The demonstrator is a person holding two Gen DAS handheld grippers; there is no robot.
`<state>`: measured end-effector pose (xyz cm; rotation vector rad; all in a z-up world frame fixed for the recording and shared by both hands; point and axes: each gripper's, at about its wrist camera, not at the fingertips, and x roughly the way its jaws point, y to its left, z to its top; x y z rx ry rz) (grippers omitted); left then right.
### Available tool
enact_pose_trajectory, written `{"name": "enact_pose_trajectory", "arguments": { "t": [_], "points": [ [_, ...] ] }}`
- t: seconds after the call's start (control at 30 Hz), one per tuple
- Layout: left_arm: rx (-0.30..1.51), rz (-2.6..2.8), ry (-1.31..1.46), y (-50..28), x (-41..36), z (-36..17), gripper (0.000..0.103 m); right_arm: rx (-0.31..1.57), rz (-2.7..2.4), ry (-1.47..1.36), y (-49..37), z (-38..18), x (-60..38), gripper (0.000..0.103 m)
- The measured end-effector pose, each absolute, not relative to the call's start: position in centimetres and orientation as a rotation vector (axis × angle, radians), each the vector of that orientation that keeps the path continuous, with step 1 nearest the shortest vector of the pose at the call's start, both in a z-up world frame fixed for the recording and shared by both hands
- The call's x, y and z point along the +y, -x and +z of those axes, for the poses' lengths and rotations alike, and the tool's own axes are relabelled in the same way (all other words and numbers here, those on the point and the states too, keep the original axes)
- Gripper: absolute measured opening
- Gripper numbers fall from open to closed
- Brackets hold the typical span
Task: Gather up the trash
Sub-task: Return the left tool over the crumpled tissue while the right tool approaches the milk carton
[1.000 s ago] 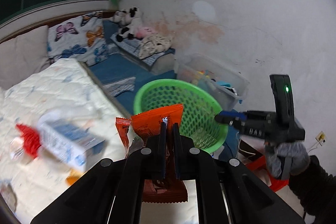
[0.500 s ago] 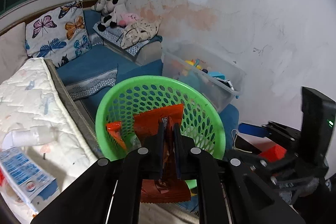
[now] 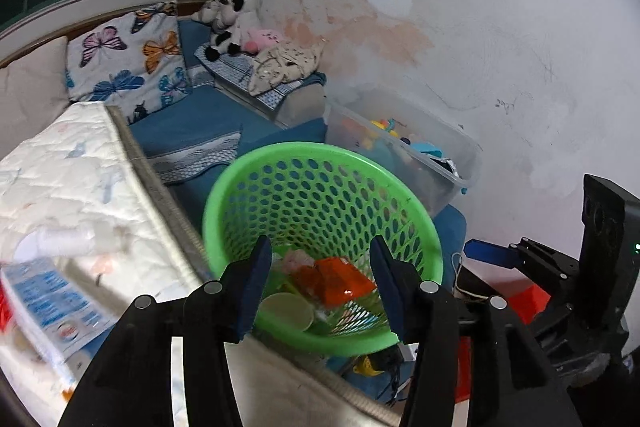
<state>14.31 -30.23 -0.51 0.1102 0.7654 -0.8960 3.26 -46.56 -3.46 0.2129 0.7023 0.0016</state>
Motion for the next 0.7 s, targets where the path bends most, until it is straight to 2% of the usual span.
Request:
{"name": "enact_pose_trajectory", "arguments": {
  "t": [0.2, 0.7],
  "points": [
    [0.722, -0.803, -0.084, -13.2, -25.0, 0.3, 0.05, 0.703, 0.048, -0.193, -3.9, -3.0, -44.4, 0.092],
    [0.679, -0.486, -0.003, -10.0, -8.7, -0.7, 0.053, 0.742, 0.234, -0.129, -7.0, -3.0, -35.0, 0.092]
  ]
}}
